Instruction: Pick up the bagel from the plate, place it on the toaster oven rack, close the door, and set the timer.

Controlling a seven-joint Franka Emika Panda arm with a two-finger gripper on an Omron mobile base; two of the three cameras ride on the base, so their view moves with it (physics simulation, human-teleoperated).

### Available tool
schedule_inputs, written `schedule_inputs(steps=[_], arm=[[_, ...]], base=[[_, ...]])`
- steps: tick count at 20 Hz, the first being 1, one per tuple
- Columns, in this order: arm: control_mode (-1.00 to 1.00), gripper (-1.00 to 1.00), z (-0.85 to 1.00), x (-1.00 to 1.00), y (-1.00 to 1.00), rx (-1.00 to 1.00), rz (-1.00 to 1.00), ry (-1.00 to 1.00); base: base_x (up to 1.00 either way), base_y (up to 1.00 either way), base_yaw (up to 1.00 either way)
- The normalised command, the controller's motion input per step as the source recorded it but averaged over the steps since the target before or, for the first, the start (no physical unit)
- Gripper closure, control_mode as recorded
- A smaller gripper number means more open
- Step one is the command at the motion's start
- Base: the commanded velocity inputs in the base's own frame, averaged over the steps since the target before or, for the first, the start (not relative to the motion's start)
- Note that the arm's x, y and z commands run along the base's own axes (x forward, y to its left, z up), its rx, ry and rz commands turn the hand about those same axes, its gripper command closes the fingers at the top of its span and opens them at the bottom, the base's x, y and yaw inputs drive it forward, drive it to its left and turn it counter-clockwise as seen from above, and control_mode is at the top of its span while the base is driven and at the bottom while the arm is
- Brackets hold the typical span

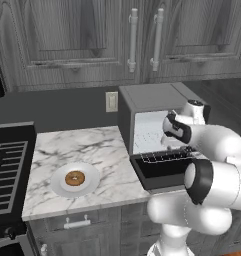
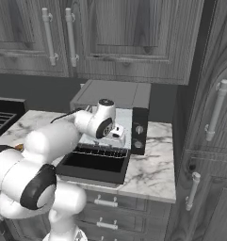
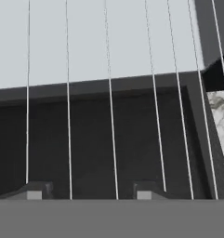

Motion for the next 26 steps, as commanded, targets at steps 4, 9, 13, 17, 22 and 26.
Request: schedule_inputs(steps=[4, 9, 13, 17, 22, 26], arm=[[-1.00, -1.00, 0.66, -0.85, 0.30, 0.01, 0.00, -0.35], [-1.00, -1.00, 0.99, -0.64, 0.71, 0.00, 0.00, -0.39], [-1.00, -1.00, 0.46, -0.51, 0.94, -0.03, 0.00, -0.11], [-1.00, -1.00, 0.08, -0.37, 1.00, -0.06, 0.00, 0.00], [-1.00, -1.00, 0.18, -0.28, 1.00, -0.02, 0.00, 0.00], [-1.00, -1.00, 0.29, -0.14, 1.00, 0.00, 0.00, 0.00]], base=[[0.00, 0.00, 0.00], [0.00, 0.00, 0.00], [0.00, 0.00, 0.00], [0.00, 0.00, 0.00], [0.00, 0.00, 0.00], [0.00, 0.00, 0.00]])
